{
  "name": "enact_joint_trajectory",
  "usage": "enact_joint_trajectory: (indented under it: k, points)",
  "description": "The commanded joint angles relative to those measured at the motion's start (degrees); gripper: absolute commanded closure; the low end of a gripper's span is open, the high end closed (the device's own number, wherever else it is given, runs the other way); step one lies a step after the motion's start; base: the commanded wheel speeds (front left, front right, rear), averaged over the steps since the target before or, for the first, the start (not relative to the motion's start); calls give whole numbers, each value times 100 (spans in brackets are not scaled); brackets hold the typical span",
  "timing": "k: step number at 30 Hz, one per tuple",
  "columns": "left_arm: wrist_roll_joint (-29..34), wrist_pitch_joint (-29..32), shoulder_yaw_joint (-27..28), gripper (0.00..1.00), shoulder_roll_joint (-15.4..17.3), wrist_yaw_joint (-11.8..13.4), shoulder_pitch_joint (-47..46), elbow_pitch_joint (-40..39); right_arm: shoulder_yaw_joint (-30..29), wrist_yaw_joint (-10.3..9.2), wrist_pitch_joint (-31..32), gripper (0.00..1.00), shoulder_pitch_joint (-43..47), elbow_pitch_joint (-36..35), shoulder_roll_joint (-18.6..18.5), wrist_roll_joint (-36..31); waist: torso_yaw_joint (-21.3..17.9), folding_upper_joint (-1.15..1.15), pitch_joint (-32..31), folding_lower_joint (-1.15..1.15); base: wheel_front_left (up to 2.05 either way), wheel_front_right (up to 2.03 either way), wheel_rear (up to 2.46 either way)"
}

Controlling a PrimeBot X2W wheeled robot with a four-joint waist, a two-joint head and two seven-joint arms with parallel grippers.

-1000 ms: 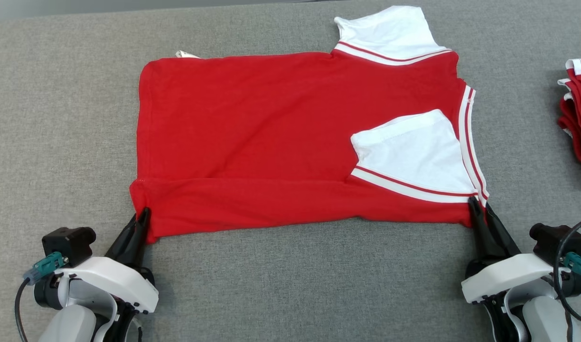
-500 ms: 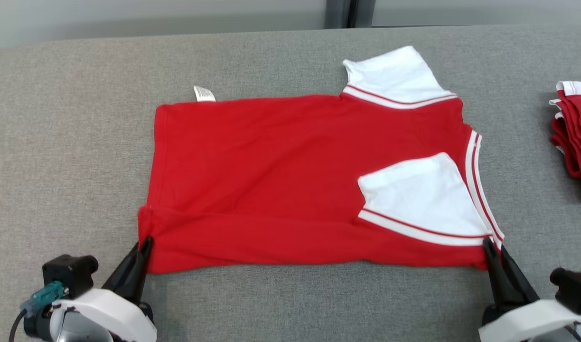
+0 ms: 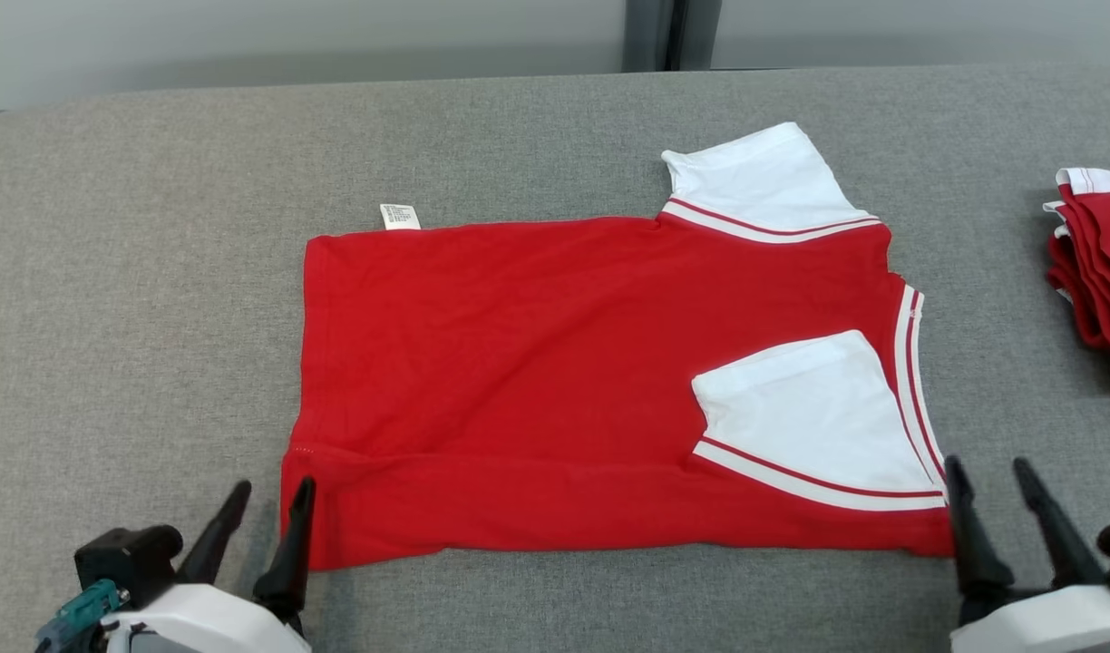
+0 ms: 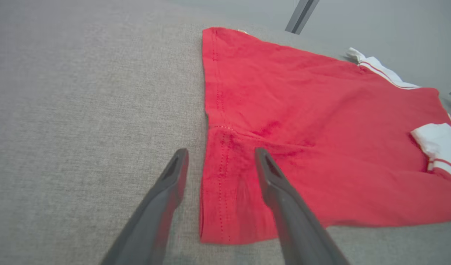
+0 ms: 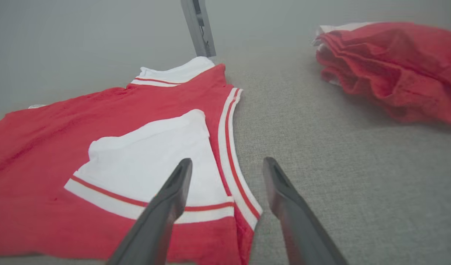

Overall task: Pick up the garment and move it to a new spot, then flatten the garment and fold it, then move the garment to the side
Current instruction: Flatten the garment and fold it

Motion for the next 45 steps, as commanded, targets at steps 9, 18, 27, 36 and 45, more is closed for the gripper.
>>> enact_joint_trajectory:
  k: [9, 18, 27, 36, 45]
  points:
    - [408, -879, 199, 0, -35, 67, -644, -173, -336, 2, -161, 0, -506, -846, 55, -499, -28, 0, -123, 0, 0, 0, 0]
    - [502, -852, 116, 0, -26, 111, -895, -147, -210, 2, 58, 0, -704, -1029, 71, -621, -23, 0, -157, 0, 0, 0, 0]
    - [505, -840, 141, 0, 31, 103, -1113, -164, -168, 2, -18, 0, -843, -1029, 60, -544, -18, 0, 68, 0, 0, 0, 0]
    - [309, -357, 231, 0, 315, -267, -2535, 342, 91, 2, -45, 0, -1343, -1100, 29, -529, -253, 0, 796, 0, 0, 0, 0]
    - [-173, 347, 117, 0, 412, -925, -3747, 2179, 337, 2, -236, 0, -1787, -824, 48, -459, -535, 0, 1332, 0, 0, 0, 0]
